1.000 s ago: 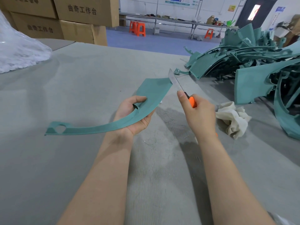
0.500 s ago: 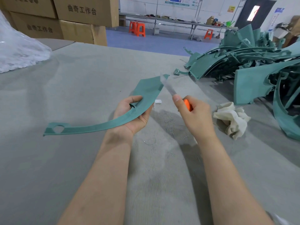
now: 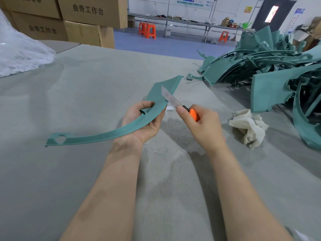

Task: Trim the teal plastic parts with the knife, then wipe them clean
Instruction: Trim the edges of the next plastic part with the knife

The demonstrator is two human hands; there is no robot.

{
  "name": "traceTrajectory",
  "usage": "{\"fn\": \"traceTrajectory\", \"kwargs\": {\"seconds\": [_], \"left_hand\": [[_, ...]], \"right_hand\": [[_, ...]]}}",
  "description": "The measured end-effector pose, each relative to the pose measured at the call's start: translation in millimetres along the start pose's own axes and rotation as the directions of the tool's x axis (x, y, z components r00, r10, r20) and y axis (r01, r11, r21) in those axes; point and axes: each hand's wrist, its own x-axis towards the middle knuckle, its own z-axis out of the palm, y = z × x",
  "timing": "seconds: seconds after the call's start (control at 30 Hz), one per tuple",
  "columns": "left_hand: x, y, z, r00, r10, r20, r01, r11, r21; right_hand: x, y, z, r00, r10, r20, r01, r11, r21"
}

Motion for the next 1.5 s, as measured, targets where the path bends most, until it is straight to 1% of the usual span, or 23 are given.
{"fn": "traceTrajectory", "kwargs": {"seconds": [0.13,0.23,0.37,0.57,0.63,0.7,0.87,1.03,1.13,1.3,1.5], "left_hand": [[0,1,-1,1.0,-0.008,0.006,0.008,1.0,0.0],[1,-1,-2,1.0,-0.024,0.004,0.024,0.999,0.038],[1,-1,-2,0.999,-0.038,0.005,0.037,0.996,0.081],[0,-2,-1,1.0,-0.021,-0.004,0.021,0.996,0.09],[-2,-3,1,1.0,-0.021,0.005,0.02,0.995,0.098],[-3,-3,2,1.0,-0.008,0.021,0.006,0.994,0.108],[0,-1,0,0.999,0.034,0.007,-0.034,0.999,0.031],[2,2,-2,0.998,0.068,0.011,-0.068,0.996,-0.049],[1,1,0,0.997,0.078,0.018,-0.077,0.996,-0.048],[-2,0,2,0.998,0.057,0.034,-0.058,0.998,0.014],[-3,1,2,0.998,0.035,0.048,-0.036,0.999,0.011]], "right_hand": [[1,1,1,0.999,0.019,-0.044,-0.019,1.0,-0.016],[3,3,-3,0.992,0.062,-0.113,-0.063,0.998,-0.004],[4,5,-7,0.985,0.088,-0.151,-0.088,0.996,0.005],[7,7,-11,0.964,0.14,-0.225,-0.159,0.985,-0.069],[8,7,-15,0.951,0.16,-0.264,-0.182,0.981,-0.061],[7,7,-16,0.948,0.164,-0.274,-0.179,0.983,-0.033],[3,-1,-11,0.966,0.097,-0.238,-0.093,0.995,0.028],[0,-6,-4,0.998,-0.007,-0.068,0.008,1.0,0.007],[-1,-6,0,1.0,-0.027,0.007,0.027,1.0,-0.008],[0,-1,0,1.0,-0.005,0.0,0.005,1.0,0.004],[0,0,0,1.0,-0.004,-0.009,0.004,1.0,-0.007]]}}
